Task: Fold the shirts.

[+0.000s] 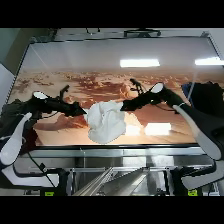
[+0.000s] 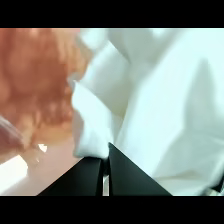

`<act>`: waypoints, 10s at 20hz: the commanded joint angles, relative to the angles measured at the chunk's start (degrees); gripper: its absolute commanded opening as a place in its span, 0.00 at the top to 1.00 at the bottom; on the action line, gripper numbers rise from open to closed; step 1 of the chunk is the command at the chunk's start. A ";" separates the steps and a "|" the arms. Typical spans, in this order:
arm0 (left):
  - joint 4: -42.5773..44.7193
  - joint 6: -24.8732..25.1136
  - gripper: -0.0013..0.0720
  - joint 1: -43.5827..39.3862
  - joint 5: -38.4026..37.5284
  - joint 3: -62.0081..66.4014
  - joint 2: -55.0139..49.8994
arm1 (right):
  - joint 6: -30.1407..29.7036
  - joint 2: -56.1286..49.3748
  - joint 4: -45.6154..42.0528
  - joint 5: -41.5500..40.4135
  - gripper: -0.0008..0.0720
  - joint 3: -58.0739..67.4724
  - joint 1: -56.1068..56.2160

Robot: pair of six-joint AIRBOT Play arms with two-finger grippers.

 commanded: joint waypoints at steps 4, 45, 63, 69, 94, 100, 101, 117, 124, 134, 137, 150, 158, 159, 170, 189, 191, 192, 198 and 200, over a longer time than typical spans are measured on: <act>-0.13 -7.72 0.99 5.73 -7.21 21.55 20.33 | 3.54 18.71 -6.32 11.13 0.96 15.96 -12.09; 11.65 -16.04 0.52 -17.64 -6.16 -1.33 6.49 | 0.24 7.02 -15.65 -0.46 0.30 1.42 -19.50; 5.86 -33.27 0.52 -33.59 31.06 -35.69 32.04 | -0.20 6.93 -13.60 2.73 0.30 1.42 -22.21; -4.83 -36.35 0.52 -40.24 44.35 -45.72 36.30 | -0.20 6.93 -13.51 3.04 0.30 1.42 -22.18; -10.10 -19.71 0.96 -36.72 31.17 -27.17 11.72 | 0.02 6.93 -13.73 6.14 0.30 1.42 -22.34; 0.39 -17.84 0.96 -10.91 17.35 -26.93 27.43 | 0.87 6.93 -11.74 8.20 0.30 -1.81 -21.70; 1.60 -17.57 0.96 -6.54 16.02 -26.93 29.42 | 0.46 6.93 -9.42 7.96 0.30 -3.96 -20.94; 3.43 -6.16 0.96 23.37 7.76 -26.93 34.51 | -6.03 1.51 12.83 -16.22 0.30 -12.41 -6.43; 3.39 -3.28 0.96 27.58 8.50 -26.93 34.51 | -9.27 -3.78 22.71 -16.94 0.94 -10.43 -6.45; 3.32 -3.28 0.96 27.80 9.31 -26.93 34.51 | -9.97 -3.13 16.35 -6.34 0.41 -8.63 -5.51; 3.32 -3.28 0.96 27.80 9.20 -26.93 34.51 | -8.50 -3.58 13.25 -9.14 0.41 -8.63 -3.28; 3.30 -3.28 0.96 27.80 9.29 -26.93 34.51 | -2.67 -9.75 13.38 -10.58 0.94 -1.73 -0.13; -22.91 1.60 0.96 27.80 -5.75 -14.25 37.48 | -6.21 13.18 13.90 0.11 0.96 -0.94 -8.11; -28.74 1.77 0.96 27.82 -7.23 -10.54 39.15 | -6.25 19.10 14.10 0.04 0.96 0.00 -9.79; -42.05 1.44 0.96 27.82 1.66 41.59 44.26 | -9.66 53.37 4.59 -5.60 0.96 26.47 -26.56; -8.79 8.28 0.96 3.50 18.16 24.68 -11.37 | -8.98 -13.55 4.15 -6.64 0.95 26.60 -13.62; -9.22 8.04 0.89 5.05 19.74 24.87 -13.38 | -9.01 -15.50 9.51 -8.37 0.54 26.60 -13.38; -9.03 8.04 0.55 6.10 18.36 25.75 -13.46 | -8.98 -15.12 10.99 -8.00 0.49 26.67 -14.01; -9.05 -0.85 0.14 17.35 -7.26 37.07 -13.03 | -3.74 -6.36 3.65 10.49 0.49 26.60 -25.16; -8.37 -1.97 0.24 19.69 -13.86 33.27 -11.50 | -0.44 -5.31 -5.38 19.04 0.49 26.01 -28.15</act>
